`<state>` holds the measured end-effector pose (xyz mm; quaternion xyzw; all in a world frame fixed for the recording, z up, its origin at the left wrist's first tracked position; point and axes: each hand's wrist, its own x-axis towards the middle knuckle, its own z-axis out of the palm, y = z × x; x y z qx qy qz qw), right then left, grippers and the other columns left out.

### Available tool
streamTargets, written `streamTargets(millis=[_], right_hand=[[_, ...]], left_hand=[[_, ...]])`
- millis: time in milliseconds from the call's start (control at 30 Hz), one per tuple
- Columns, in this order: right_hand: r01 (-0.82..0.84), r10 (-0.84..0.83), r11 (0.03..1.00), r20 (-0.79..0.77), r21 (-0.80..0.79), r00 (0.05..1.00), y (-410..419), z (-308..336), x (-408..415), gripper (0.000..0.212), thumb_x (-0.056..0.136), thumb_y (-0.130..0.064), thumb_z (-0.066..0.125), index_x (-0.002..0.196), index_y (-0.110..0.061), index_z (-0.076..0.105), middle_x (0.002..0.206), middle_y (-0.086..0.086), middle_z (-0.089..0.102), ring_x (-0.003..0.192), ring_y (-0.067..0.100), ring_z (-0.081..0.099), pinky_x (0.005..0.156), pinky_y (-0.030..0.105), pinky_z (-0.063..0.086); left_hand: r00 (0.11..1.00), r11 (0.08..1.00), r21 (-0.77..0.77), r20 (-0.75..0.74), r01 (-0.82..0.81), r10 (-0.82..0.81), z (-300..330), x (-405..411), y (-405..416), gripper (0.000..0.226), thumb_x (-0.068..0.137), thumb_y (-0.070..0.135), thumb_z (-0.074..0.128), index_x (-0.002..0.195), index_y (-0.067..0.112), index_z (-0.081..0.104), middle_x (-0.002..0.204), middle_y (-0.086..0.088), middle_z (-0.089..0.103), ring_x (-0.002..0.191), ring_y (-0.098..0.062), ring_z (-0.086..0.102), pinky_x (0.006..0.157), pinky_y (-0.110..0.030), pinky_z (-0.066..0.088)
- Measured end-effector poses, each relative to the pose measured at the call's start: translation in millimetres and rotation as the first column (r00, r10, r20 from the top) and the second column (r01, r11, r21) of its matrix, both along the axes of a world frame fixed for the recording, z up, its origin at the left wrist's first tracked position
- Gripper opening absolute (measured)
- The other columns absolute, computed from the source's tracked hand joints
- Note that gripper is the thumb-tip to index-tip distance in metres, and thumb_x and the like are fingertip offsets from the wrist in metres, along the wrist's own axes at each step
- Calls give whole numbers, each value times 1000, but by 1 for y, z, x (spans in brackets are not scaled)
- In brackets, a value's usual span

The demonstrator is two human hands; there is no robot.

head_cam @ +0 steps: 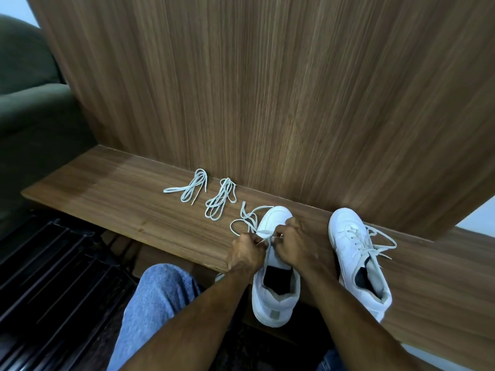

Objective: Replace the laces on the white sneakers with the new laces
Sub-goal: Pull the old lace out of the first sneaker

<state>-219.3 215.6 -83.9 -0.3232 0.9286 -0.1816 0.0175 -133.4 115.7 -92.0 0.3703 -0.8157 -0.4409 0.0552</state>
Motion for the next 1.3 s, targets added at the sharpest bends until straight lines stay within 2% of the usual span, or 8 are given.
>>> streamTargets(millis=[133,267,467,600,733,833,1033,1300], right_hand=[[405,-37,672,519,-620,854,9,32,-4,17,81,5,63,73,-7,71,87,5,65,91,19,59,80,17,40],[517,-51,258,523,-816,851,34,72,-16,33,78,4,60,58,-22,66,84,1,64,77,9,57,74,29,44],[186,-194,971,-45,-150,980,28,49,-2,57,81,-22,63,135,-23,43,139,5,39,122,27,46,92,41,45],[10,50,931,-154,364,987,6,23,14,47,89,-33,51,135,-23,47,151,6,30,147,26,12,115,52,20],[30,37,935,-181,354,983,-1,8,12,34,92,-29,48,124,-22,59,142,2,42,143,23,21,115,51,21],[94,-89,991,57,-99,994,1,16,3,17,89,-19,57,93,-17,73,118,4,56,120,24,50,102,34,38],[423,-178,469,387,-775,905,23,76,-19,31,83,-4,60,62,-27,64,90,0,60,76,-3,56,81,29,41],[71,-61,996,-162,56,985,15,43,4,49,84,-29,58,132,-25,50,142,6,39,138,28,30,107,45,33]], left_hand=[[1000,1000,-14,4,6,-6,-2,-1,-1,22,84,38,65,95,20,72,98,-14,71,97,-34,64,77,-31,48],[1000,1000,-29,6,4,-4,-2,-2,0,21,83,37,65,95,21,72,98,-13,71,98,-35,64,78,-32,49],[1000,999,-47,9,17,-17,-1,0,0,23,84,38,63,96,21,71,100,-14,70,99,-36,63,78,-32,49],[1000,998,-59,4,21,-21,0,2,2,21,86,39,63,94,22,72,101,-12,71,100,-34,63,78,-30,47],[999,998,-65,22,26,-25,-1,1,2,22,86,41,62,93,21,71,100,-12,71,98,-34,63,79,-32,49],[999,997,-67,26,27,-26,-3,0,1,25,84,42,63,94,20,70,100,-14,70,98,-35,64,79,-35,51],[999,995,-89,36,38,-35,-5,-2,0,31,82,45,62,98,19,70,98,-14,70,96,-35,64,79,-36,53],[999,994,-101,18,32,-30,-5,0,-1,28,83,43,63,98,20,71,99,-13,71,99,-36,64,80,-34,50]])
